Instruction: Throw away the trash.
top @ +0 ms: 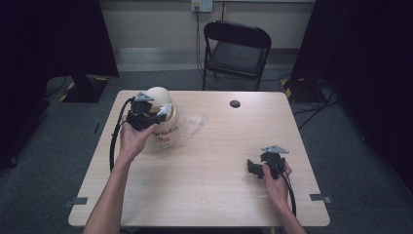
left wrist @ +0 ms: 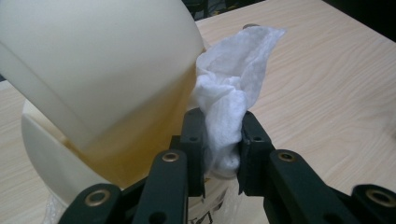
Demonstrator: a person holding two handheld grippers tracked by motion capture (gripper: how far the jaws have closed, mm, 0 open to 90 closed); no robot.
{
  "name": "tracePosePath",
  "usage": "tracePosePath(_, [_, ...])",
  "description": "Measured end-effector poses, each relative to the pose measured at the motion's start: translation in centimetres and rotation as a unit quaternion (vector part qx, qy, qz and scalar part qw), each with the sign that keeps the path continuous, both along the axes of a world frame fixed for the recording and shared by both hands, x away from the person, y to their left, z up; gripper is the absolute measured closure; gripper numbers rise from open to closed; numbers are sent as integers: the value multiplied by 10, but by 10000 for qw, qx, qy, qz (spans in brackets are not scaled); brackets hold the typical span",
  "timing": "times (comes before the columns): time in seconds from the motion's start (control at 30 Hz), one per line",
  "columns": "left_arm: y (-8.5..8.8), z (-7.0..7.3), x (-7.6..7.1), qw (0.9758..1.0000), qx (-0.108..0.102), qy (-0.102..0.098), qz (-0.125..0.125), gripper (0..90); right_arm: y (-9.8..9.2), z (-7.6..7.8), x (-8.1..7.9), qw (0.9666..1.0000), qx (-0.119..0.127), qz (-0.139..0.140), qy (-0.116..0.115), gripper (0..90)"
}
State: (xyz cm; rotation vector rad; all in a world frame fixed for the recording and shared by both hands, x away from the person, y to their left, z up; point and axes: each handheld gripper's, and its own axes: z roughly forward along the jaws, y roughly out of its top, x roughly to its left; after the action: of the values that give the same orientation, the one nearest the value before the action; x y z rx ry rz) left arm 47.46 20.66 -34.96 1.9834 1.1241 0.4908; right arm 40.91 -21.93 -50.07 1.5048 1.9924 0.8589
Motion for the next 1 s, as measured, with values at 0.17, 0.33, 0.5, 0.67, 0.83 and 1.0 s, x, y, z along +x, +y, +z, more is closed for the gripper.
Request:
tracePosePath(0.17, [0,-1,3,9999,34,57,87,759,0,0,0,10000,0,-1,1,115])
tracePosePath(0.33, [-1,-3,4,9999,94,101,90,759,0,0,0,10000,0,0,0,115])
tracePosePath(0.5, [-3,-4,6,9998,120,114,77,758,0,0,0,10000,0,0,0,115])
tracePosePath(0.67, [-4,-5,7,9997,179,118,105,758,0,0,0,10000,0,-1,0,115])
tracePosePath(0.83, [-5,-6,8,9996,197,166,147,758,0,0,0,10000,0,0,0,115])
tracePosePath(1.0, [-5,-7,9,9993,259,200,171,758,0,0,0,10000,2,-7,3,115])
